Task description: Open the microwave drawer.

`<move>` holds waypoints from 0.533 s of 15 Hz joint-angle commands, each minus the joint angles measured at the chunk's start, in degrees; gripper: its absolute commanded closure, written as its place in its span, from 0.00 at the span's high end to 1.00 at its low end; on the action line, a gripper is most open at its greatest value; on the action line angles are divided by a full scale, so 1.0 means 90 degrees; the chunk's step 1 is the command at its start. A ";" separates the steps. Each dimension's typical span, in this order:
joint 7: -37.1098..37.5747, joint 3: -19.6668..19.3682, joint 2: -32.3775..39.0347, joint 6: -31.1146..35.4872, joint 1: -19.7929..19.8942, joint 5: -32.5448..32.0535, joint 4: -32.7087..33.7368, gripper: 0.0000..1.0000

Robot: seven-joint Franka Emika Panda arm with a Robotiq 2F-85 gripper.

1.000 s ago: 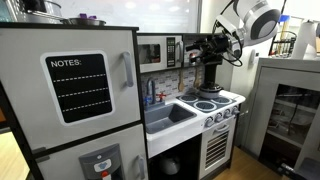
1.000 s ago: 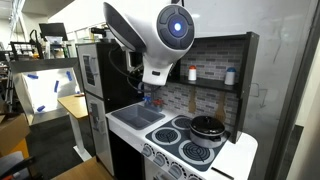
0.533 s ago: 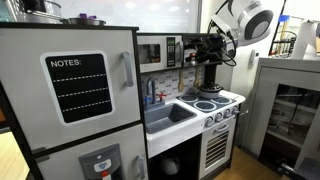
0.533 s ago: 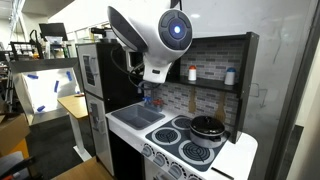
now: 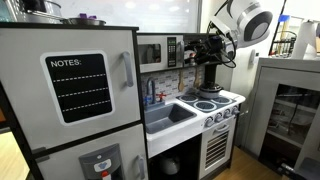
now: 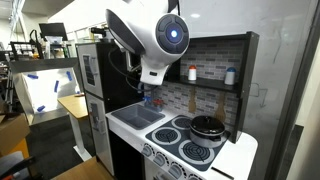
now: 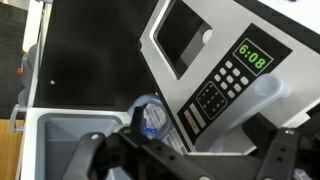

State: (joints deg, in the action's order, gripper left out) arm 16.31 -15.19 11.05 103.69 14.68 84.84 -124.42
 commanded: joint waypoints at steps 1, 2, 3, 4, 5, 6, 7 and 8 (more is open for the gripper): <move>0.0088 -0.0014 -0.0169 -0.0007 0.0013 0.0044 -0.0279 1.00; 0.0080 -0.0019 -0.0196 0.0007 0.0011 0.0046 -0.0351 1.00; 0.0069 -0.0024 -0.0229 0.0019 0.0010 0.0055 -0.0426 1.00; 0.0062 -0.0029 -0.0251 0.0024 0.0011 0.0064 -0.0484 1.00; 0.0049 -0.0036 -0.0279 0.0041 0.0011 0.0076 -0.0548 1.00; 0.0037 -0.0042 -0.0303 0.0038 0.0014 0.0083 -0.0596 1.00; 0.0029 -0.0048 -0.0340 0.0050 0.0015 0.0089 -0.0656 1.00; 0.0022 -0.0054 -0.0379 0.0060 0.0015 0.0095 -0.0711 1.00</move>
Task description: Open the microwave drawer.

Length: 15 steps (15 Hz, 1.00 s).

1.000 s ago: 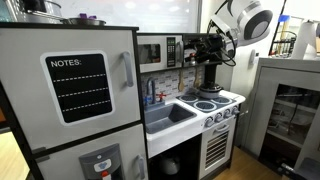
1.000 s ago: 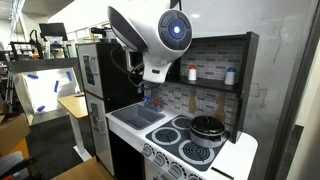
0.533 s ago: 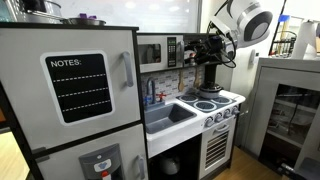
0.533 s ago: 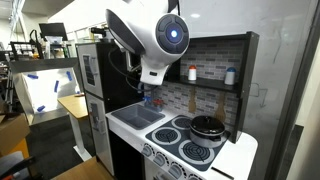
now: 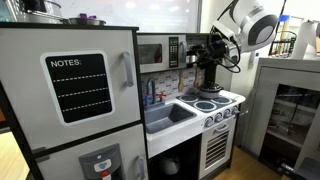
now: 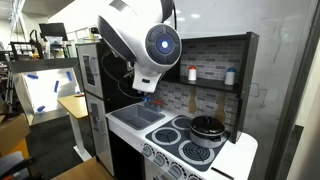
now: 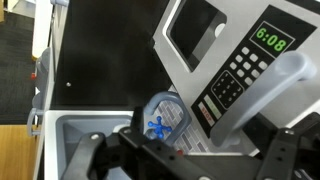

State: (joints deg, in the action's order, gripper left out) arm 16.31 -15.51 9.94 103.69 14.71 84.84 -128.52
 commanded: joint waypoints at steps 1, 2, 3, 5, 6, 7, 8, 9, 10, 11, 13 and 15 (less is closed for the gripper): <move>0.0015 -0.0027 -0.0306 0.0064 0.0015 0.0104 -0.0322 1.00; 0.0007 -0.0036 -0.0357 0.0068 0.0017 0.0109 -0.0390 1.00; 0.0004 -0.0045 -0.0400 0.0078 0.0017 0.0113 -0.0444 1.00; -0.0014 -0.0061 -0.0505 0.0096 0.0019 0.0121 -0.0571 1.00; -0.0020 -0.0067 -0.0543 0.0096 0.0021 0.0129 -0.0626 1.00; -0.0028 -0.0071 -0.0589 0.0093 0.0024 0.0139 -0.0687 1.00; -0.0033 -0.0072 -0.0624 0.0099 0.0025 0.0145 -0.0738 1.00; -0.0038 -0.0074 -0.0655 0.0097 0.0032 0.0153 -0.0789 1.00; -0.0046 -0.0078 -0.0682 0.0096 0.0040 0.0161 -0.0844 1.00; -0.0055 -0.0082 -0.0705 0.0104 0.0048 0.0170 -0.0896 1.00; -0.0058 -0.0094 -0.0750 0.0112 0.0068 0.0178 -0.0999 1.00; -0.0081 -0.0131 -0.0769 0.0142 0.0104 0.0198 -0.1105 1.00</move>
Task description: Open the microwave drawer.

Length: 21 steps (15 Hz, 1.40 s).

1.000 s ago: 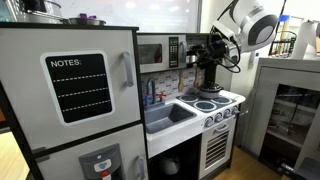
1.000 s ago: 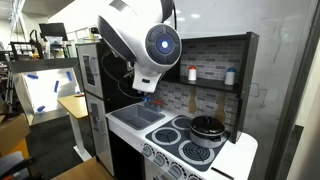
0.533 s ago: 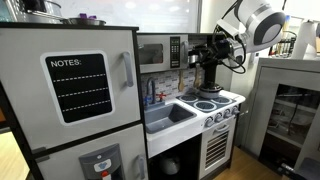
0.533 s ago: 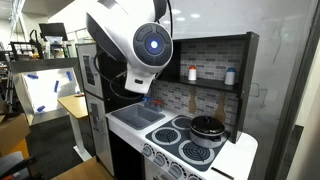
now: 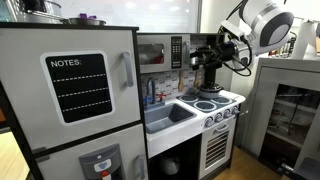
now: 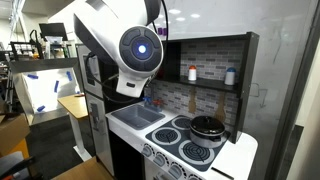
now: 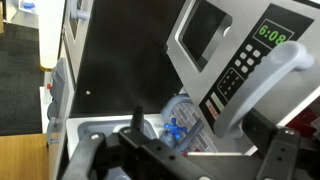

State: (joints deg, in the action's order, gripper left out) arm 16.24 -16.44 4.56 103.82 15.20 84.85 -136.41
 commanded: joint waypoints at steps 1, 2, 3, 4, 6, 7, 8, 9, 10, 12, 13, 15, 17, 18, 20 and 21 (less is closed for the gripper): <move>-0.0072 -0.0056 -0.0173 0.0151 0.0065 0.0191 -0.0274 1.00; -0.0065 -0.0096 -0.0175 0.0167 0.0088 0.0183 -0.0322 1.00; -0.0071 -0.0141 -0.0183 0.0199 0.0115 0.0180 -0.0370 1.00; -0.0072 -0.0187 -0.0182 0.0222 0.0143 0.0181 -0.0404 1.00; -0.0096 -0.0272 -0.0159 0.0292 0.0199 0.0202 -0.0416 1.00; -0.0110 -0.0306 -0.0144 0.0356 0.0220 0.0219 -0.0376 1.00; -0.0096 -0.0308 -0.0145 0.0589 0.0209 0.0231 -0.0335 1.00; -0.0127 -0.0305 -0.0118 0.0733 0.0200 0.0276 -0.0267 1.00; -0.0169 -0.0294 -0.0090 0.0836 0.0191 0.0344 -0.0206 1.00; -0.0257 -0.0273 -0.0001 0.0808 0.0193 0.0529 -0.0032 1.00; -0.0287 -0.0271 0.0034 0.0585 0.0215 0.0644 0.0062 1.00; -0.0353 -0.0262 0.0041 0.0122 0.0255 0.0880 0.0199 1.00; -0.0364 -0.0271 0.0035 -0.0236 0.0275 0.1014 0.0305 1.00; -0.0339 -0.0276 0.0037 -0.0397 0.0281 0.1015 0.0355 1.00; -0.0335 -0.0284 0.0058 -0.0708 0.0290 0.0995 0.0435 1.00; -0.0300 -0.0282 0.0057 -0.0797 0.0284 0.0966 0.0464 1.00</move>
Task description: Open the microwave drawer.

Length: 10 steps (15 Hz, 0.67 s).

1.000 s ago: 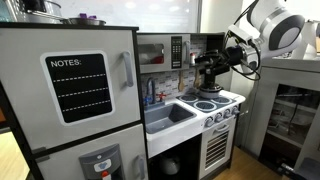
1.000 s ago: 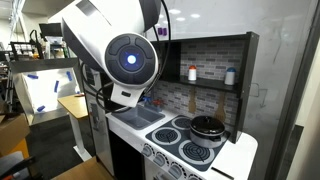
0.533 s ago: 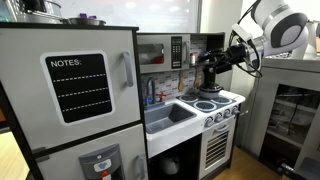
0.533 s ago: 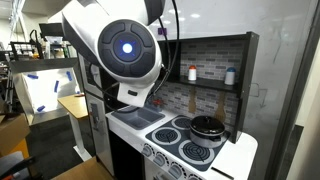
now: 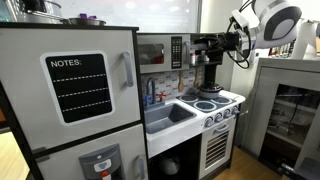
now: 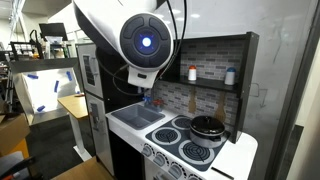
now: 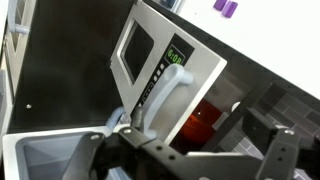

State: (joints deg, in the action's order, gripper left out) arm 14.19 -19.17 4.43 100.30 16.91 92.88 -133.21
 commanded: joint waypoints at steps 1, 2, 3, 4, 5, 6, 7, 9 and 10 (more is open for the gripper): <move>-0.0063 0.0024 0.0089 -0.0500 0.0089 0.0062 0.0137 1.00; -0.0051 0.0034 0.0107 -0.0566 0.0077 0.0056 0.0162 1.00; -0.0021 0.0047 0.0142 -0.0654 0.0064 0.0020 0.0207 1.00; -0.0004 0.0063 0.0170 -0.0746 0.0049 -0.0004 0.0238 1.00; 0.0042 0.0081 0.0208 -0.0835 0.0033 -0.0057 0.0279 1.00; 0.0061 0.0100 0.0237 -0.0909 0.0016 -0.0092 0.0297 1.00; 0.0111 0.0124 0.0266 -0.0985 -0.0001 -0.0156 0.0310 1.00; 0.0183 0.0179 0.0306 -0.1053 -0.0036 -0.0266 0.0322 1.00; 0.0206 0.0198 0.0327 -0.1090 -0.0055 -0.0311 0.0330 1.00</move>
State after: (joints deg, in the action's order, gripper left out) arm 14.44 -17.84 5.94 92.73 16.31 92.08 -131.93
